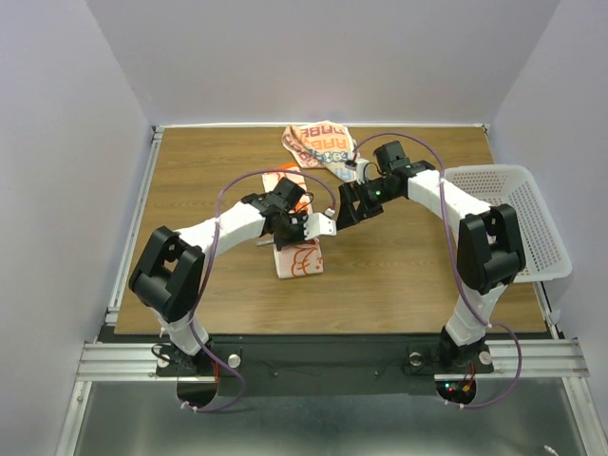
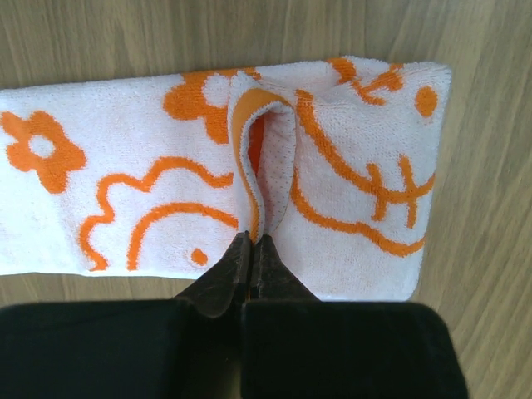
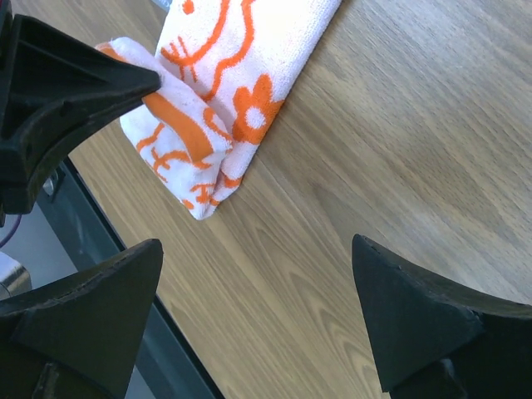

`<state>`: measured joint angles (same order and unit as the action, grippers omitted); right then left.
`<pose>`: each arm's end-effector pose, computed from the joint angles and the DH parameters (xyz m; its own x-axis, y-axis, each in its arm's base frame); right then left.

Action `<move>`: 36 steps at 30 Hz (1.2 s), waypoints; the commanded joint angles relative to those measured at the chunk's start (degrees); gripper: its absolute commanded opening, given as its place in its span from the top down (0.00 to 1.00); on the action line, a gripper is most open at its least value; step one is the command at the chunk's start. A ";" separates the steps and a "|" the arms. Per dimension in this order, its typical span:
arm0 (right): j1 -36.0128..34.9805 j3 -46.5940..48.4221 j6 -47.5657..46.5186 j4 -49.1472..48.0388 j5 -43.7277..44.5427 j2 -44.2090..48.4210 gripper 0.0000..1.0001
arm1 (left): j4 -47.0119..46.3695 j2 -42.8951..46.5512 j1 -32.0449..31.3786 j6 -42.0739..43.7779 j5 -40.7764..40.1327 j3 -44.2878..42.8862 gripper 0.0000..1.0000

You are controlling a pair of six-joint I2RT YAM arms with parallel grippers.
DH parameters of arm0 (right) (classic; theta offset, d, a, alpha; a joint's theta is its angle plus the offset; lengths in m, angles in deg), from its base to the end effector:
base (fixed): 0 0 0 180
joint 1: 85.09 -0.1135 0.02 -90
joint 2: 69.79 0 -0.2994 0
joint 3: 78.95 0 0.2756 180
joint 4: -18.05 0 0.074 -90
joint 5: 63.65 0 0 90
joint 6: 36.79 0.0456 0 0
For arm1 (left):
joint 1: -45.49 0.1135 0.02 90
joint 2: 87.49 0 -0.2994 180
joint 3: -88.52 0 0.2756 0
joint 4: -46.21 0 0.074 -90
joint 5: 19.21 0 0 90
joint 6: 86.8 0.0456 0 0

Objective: Roll the towels
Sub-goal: Fold the towel, then roll the towel

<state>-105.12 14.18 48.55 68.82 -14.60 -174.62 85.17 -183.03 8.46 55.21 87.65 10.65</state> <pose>0.3812 0.1708 0.2509 -0.7862 -0.3519 -0.5079 -0.6092 0.5792 0.5417 0.2924 -0.2371 0.2296 0.1442 0.8360 -0.5295 0.9586 0.0147 0.2844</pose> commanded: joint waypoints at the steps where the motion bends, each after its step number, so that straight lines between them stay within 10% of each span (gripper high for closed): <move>1: 0.43 1.62 -0.25 0.13 -0.71 -0.37 0.00 | -0.99 -0.69 0.74 1.52 -0.08 -2.90 1.00; 12: 0.61 1.62 -0.17 0.39 -0.80 -0.98 0.00 | -2.84 -3.33 1.79 2.22 -1.74 -4.05 0.95; 20: 0.87 2.15 -0.34 0.48 -0.45 -0.54 0.00 | 2.15 0.61 3.37 0.64 -0.87 -10.45 0.39; 25: 0.61 2.94 -0.43 0.39 -2.11 0.07 0.00 | 6.83 7.90 3.73 -1.81 2.11 -13.72 0.32; 36: -3.69 2.32 2.20 -1.98 0.59 0.61 0.31 | -16.53 32.17 -10.57 -9.54 -14.02 23.53 0.33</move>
<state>-105.84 14.57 49.44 68.84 -16.29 -175.21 76.48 -149.13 2.84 50.16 82.34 27.09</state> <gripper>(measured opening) 0.741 0.674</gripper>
